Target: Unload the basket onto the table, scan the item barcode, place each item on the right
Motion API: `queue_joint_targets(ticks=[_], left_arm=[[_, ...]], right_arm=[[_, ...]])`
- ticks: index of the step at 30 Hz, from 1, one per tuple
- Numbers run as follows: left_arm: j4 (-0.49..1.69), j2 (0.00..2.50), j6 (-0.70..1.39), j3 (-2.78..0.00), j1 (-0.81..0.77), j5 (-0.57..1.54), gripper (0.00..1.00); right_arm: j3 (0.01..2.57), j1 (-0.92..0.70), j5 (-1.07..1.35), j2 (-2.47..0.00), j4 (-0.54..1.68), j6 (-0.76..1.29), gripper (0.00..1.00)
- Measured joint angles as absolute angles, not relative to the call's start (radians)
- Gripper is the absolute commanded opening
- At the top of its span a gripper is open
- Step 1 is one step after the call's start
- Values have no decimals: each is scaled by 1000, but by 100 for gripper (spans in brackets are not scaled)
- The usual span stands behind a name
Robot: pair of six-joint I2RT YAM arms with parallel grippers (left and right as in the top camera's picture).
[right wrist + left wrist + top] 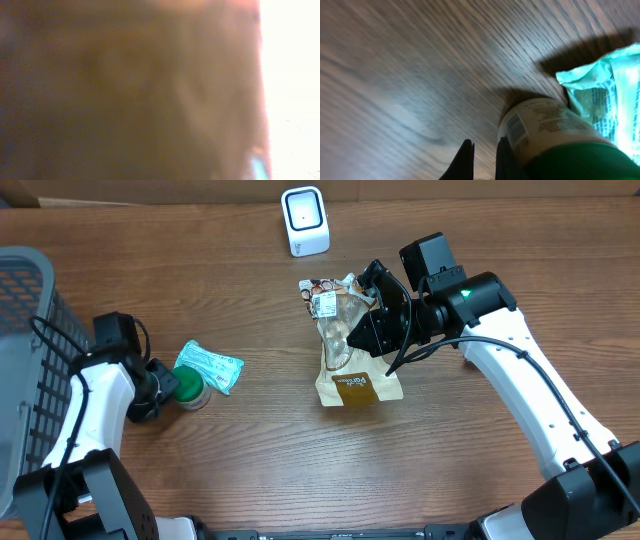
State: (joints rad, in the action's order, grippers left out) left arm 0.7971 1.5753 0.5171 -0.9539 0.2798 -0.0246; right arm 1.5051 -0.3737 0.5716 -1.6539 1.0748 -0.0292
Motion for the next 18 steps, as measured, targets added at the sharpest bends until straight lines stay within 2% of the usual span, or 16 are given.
queue_joint_targets(ticks=[12,18], left_arm=[[662,1576,516,-876,212,53,4],[609,1576,517,-876,121,67,5]], right_arm=[[1505,-374,556,-1654,1089,-29,4],[1505,-374,549,-1654,1090,-29,4]])
